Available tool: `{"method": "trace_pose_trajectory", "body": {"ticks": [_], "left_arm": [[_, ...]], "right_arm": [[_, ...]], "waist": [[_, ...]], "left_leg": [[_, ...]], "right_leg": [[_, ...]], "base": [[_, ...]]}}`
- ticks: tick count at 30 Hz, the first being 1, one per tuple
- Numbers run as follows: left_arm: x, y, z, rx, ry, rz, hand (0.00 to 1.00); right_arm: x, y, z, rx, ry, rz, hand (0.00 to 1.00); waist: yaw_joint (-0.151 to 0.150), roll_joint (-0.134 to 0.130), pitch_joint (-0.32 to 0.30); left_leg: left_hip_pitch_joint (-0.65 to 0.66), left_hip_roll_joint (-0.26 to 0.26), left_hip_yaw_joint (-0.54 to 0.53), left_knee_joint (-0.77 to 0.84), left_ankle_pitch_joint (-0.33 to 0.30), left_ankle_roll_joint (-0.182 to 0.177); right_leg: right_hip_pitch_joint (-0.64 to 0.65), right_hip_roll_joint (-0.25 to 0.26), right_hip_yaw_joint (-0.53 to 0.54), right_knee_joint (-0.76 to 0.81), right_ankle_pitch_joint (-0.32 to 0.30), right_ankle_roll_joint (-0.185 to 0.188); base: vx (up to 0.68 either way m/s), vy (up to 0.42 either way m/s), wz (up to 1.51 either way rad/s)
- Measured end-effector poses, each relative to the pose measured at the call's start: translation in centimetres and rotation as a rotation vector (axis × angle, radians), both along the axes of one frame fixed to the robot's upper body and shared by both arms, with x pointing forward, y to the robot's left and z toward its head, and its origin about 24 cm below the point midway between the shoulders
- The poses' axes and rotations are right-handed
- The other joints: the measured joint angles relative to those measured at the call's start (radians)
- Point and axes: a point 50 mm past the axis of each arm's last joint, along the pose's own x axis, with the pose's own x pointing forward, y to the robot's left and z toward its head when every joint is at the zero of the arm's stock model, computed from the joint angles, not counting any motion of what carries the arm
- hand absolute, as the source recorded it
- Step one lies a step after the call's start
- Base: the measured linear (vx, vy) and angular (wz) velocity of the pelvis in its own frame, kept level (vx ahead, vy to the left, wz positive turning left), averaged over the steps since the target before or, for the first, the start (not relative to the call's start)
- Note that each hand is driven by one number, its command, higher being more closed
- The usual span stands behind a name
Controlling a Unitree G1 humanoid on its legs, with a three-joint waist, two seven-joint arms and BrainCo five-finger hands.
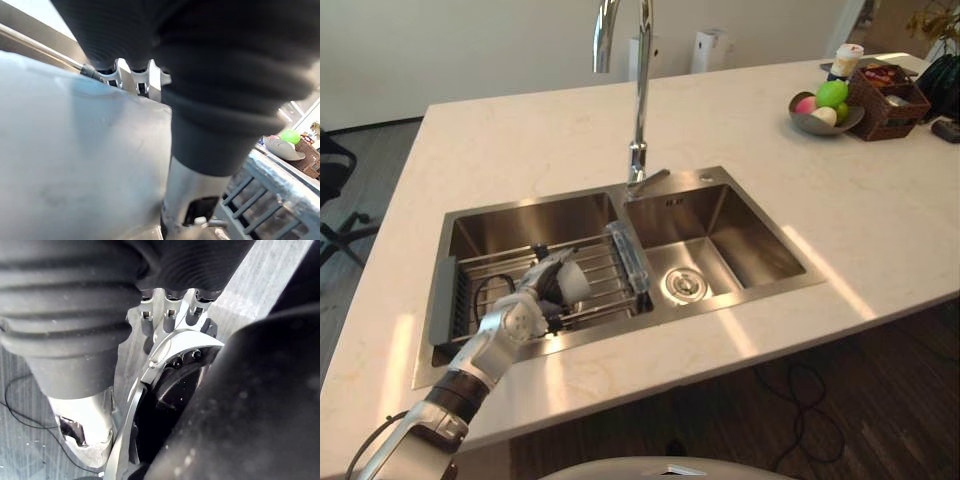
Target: Walk over to the sink, pick up the cup, carry it to the dishwasher, place the cup inside the dishwasher, then close the dishwasher door
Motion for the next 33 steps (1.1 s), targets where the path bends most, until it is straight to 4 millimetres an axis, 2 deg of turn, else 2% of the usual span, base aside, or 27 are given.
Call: {"method": "trace_pose_trajectory", "body": {"ticks": [4, 13, 19, 24, 33], "left_arm": [[0.2, -0.2, -0.5, 0.113, 0.040, -0.024, 0.00], [1.3, -0.6, -0.8, 0.150, 0.191, 0.020, 0.00], [2.0, -0.7, -1.4, 0.201, 0.283, 0.027, 0.00], [2.2, -0.8, -1.5, 0.185, 0.303, 0.047, 0.00], [2.5, -0.3, -2.1, 0.044, 0.321, 0.162, 0.00]], "right_arm": [[0.0, 0.0, 0.0, 0.000, -0.001, 0.002, 0.00], [0.0, -0.3, 0.1, -0.011, 0.009, 0.049, 0.00], [0.1, -0.6, 0.2, -0.022, 0.010, 0.080, 0.00], [0.2, -0.7, 0.2, -0.027, 0.005, 0.093, 0.00], [0.2, -0.9, 0.2, -0.040, 0.004, 0.113, 0.00]], "waist": [[0.000, 0.000, 0.000], [-0.011, 0.001, 0.000], [-0.024, 0.012, -0.001], [-0.027, 0.012, -0.001], [-0.030, 0.019, 0.001]], "left_leg": [[0.000, 0.002, 0.003, 0.001, -0.001, -0.002], [0.000, 0.006, 0.006, 0.015, -0.012, -0.006], [0.001, 0.010, 0.006, 0.015, -0.015, -0.013], [0.002, 0.016, 0.011, 0.014, -0.013, -0.017], [0.002, 0.019, 0.011, 0.013, -0.009, -0.020]], "right_leg": [[-0.002, 0.002, 0.002, 0.000, 0.000, 0.000], [0.006, 0.005, 0.004, 0.000, -0.003, -0.004], [0.010, 0.010, 0.006, 0.000, -0.002, -0.006], [0.010, 0.017, 0.012, 0.000, -0.004, -0.009], [0.011, 0.020, 0.014, 0.000, -0.002, -0.011]], "base": [[-0.01, -0.012, -0.01], [-0.04, -0.014, -0.01], [-0.03, -0.015, 0.00], [-0.02, -0.017, -0.03], [0.00, 0.000, 0.00]]}}
